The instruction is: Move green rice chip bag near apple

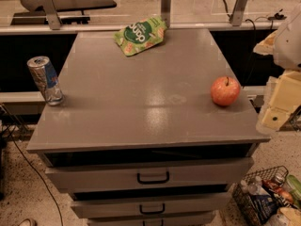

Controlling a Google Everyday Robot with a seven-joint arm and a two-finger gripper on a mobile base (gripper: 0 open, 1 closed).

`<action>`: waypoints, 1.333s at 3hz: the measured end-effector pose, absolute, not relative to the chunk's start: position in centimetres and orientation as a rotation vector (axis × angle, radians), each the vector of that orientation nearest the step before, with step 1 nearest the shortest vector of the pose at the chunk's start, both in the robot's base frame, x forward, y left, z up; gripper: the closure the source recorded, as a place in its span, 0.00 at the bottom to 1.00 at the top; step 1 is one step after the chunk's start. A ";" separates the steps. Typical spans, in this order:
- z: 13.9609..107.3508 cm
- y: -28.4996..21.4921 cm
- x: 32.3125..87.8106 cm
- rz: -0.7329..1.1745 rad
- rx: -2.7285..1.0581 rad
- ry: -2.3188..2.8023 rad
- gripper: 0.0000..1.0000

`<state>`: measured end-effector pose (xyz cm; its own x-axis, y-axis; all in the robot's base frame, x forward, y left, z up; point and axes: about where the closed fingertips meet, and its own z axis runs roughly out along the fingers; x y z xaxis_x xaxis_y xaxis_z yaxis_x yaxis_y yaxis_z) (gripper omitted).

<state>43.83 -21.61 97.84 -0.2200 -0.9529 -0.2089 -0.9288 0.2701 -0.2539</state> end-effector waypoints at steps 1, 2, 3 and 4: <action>97.9 -21.4 44.1 -0.101 -1.713 2.211 0.00; 97.9 -21.3 44.1 -0.100 -1.713 2.211 0.00; 97.8 -18.7 49.3 -0.066 -1.686 2.129 0.00; 97.8 -13.2 59.8 0.033 -1.598 1.972 0.00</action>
Offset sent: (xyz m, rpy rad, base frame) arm 0.1031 0.0592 -0.0111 0.1998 -0.1278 0.0561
